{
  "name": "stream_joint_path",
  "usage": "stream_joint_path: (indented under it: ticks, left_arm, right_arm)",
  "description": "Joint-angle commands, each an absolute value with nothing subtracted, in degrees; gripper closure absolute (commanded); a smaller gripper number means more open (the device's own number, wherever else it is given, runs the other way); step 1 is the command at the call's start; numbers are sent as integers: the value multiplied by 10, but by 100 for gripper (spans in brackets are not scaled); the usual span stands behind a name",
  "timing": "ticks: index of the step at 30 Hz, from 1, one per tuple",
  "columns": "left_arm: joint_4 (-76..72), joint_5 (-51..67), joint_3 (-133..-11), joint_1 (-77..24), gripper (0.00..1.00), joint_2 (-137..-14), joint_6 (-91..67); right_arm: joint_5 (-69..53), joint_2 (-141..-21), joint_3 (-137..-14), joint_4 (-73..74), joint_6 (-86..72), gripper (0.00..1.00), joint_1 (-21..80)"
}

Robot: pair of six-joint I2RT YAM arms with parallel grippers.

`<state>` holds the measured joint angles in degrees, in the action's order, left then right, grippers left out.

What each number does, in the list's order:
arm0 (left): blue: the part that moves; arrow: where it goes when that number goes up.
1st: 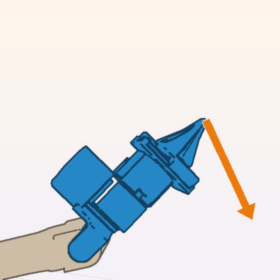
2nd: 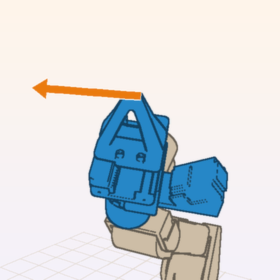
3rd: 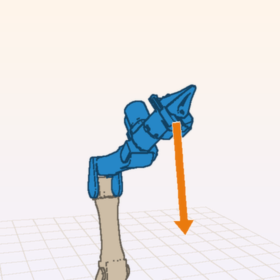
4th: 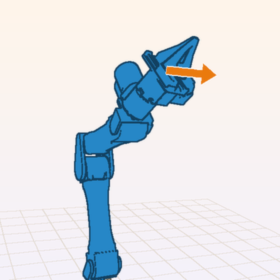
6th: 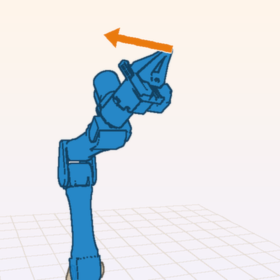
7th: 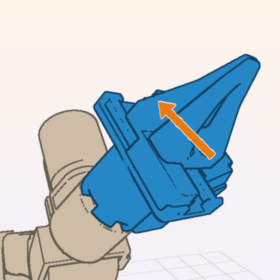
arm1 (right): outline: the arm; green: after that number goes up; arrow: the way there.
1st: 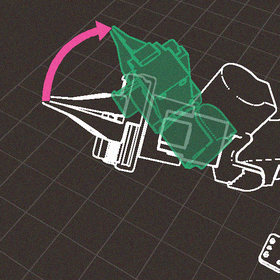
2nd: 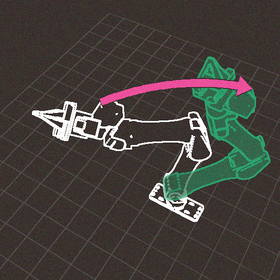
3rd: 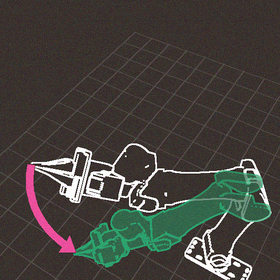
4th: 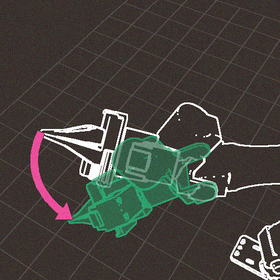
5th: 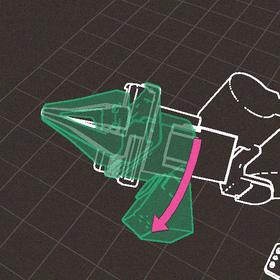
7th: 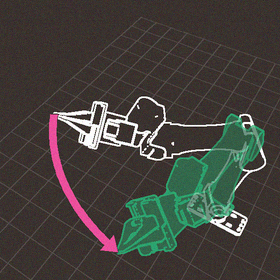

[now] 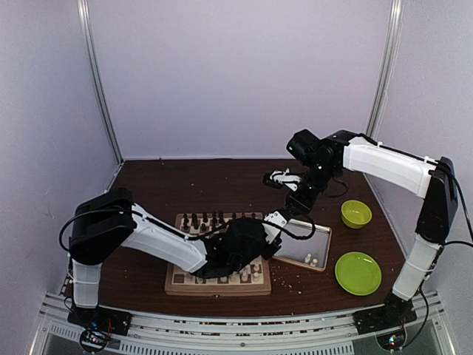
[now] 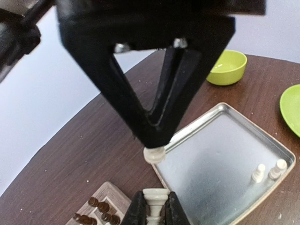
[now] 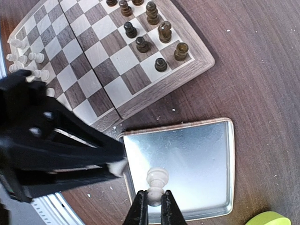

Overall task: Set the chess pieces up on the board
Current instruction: Pick up the pawn from the chess pile, then place the pawn on c2.

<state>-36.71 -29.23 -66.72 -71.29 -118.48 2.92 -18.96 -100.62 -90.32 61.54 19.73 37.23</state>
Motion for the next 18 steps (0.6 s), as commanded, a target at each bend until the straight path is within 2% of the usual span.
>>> stream_joint_path:
  ticks: [1,6,11,18]
  left_arm:
    - [-253,-260,-635,-705,100,-1067,51]
    - [73,-203,-677,-680,98,-986,22]
    - [404,-156,-742,-660,96,-964,14]
    - [654,-106,-795,-622,94,-983,-2]
  right_arm:
    - [-152,-979,-879,590,206,97,369]
    - [-143,-964,-850,567,215,97,368]
    - [-149,-946,-821,544,220,97,367]
    - [-160,-934,-798,533,227,97,367]
